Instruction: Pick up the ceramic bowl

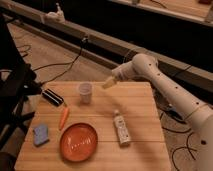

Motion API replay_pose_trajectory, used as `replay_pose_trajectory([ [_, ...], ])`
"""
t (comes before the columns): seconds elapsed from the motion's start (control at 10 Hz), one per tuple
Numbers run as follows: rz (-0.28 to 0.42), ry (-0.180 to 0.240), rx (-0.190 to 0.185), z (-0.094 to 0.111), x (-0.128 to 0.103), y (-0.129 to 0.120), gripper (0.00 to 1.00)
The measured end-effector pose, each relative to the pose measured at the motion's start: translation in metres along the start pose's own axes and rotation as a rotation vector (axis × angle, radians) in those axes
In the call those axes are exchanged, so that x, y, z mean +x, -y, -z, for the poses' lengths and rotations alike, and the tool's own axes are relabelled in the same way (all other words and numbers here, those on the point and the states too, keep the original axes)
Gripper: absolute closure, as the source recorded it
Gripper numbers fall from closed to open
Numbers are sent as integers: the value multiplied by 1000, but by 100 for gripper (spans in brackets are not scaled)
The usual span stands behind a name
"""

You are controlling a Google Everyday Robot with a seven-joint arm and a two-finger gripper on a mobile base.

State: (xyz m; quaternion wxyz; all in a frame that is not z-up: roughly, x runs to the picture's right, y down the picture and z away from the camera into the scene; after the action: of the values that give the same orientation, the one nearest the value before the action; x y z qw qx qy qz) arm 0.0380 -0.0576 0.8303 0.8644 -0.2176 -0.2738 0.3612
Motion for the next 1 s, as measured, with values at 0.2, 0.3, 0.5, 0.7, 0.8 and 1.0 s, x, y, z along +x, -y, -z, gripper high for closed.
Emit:
replay_pose_trajectory([
  [0.2,0,0,0,0,0,0,20],
  [0.3,0,0,0,0,0,0,20],
  [0.5,0,0,0,0,0,0,20],
  [0.7,0,0,0,0,0,0,20],
  [0.8,1,-1,0,0,0,0,20],
  [1.0,57,-30,-23,-4,5,-16,20],
])
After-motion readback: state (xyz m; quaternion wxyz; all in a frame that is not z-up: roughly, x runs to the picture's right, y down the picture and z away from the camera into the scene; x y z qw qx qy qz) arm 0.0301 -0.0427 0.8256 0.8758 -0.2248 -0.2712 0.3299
